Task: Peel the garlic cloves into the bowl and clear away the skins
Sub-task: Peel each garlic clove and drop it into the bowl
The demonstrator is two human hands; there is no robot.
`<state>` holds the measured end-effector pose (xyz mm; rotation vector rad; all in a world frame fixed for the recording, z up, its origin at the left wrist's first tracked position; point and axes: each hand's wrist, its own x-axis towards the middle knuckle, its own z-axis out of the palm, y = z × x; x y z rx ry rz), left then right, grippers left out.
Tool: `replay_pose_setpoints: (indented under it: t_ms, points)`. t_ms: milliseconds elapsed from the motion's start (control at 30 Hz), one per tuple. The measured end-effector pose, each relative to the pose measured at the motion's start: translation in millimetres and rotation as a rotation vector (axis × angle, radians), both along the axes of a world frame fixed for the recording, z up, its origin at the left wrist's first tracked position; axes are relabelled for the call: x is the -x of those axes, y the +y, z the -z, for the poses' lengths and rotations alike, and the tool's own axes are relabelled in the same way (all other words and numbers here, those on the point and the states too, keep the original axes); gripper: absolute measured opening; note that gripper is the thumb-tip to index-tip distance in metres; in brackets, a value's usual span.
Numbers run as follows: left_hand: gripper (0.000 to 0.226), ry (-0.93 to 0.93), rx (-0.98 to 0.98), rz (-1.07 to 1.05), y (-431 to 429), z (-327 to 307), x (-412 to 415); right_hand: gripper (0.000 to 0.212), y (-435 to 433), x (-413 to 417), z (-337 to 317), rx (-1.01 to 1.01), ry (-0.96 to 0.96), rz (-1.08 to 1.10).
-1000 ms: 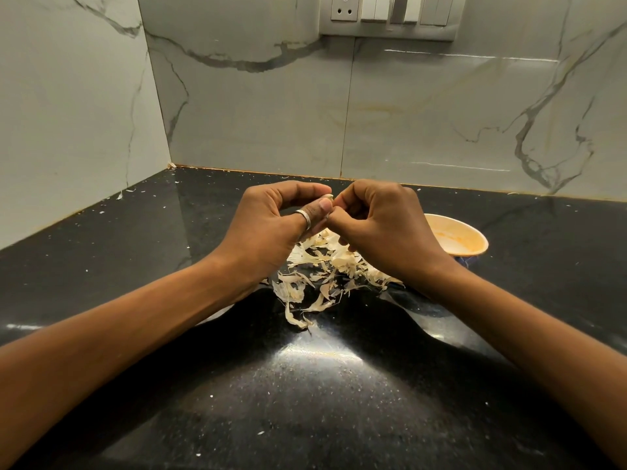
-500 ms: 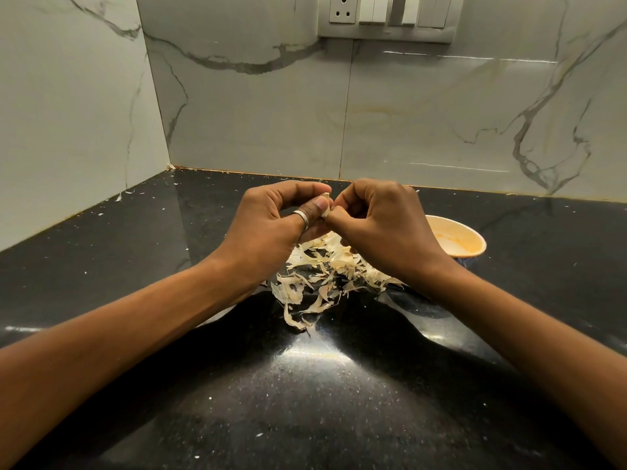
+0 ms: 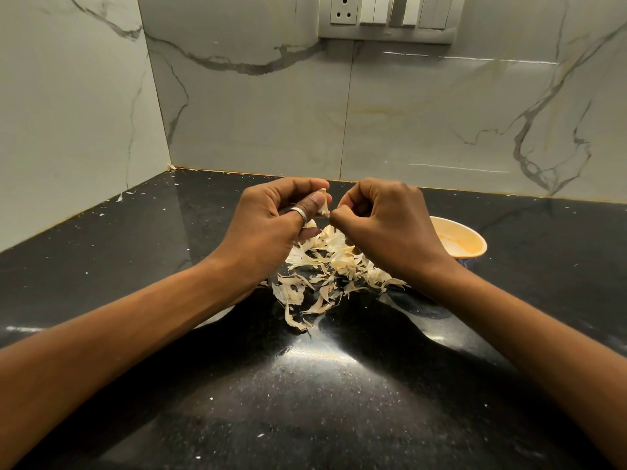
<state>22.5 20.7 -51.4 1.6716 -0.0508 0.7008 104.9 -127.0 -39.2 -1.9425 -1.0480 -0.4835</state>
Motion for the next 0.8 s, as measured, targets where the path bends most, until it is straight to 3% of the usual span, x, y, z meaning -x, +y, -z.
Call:
replay_pose_setpoints:
  t_ms: [267,467,800]
  points:
    - [0.02,-0.002,-0.019,-0.048,0.7,1.8,-1.0,0.015,-0.9,1.8,-1.5,-0.03,0.004,-0.023]
    - [0.021,-0.019,-0.041,-0.053,1.5,1.3,-1.2,0.031,1.3,2.2,0.7,0.005,0.036,-0.044]
    - [0.021,-0.042,-0.051,-0.03,-0.1,0.7,-0.7,0.028,2.5,4.1,3.6,0.138,0.077,-0.098]
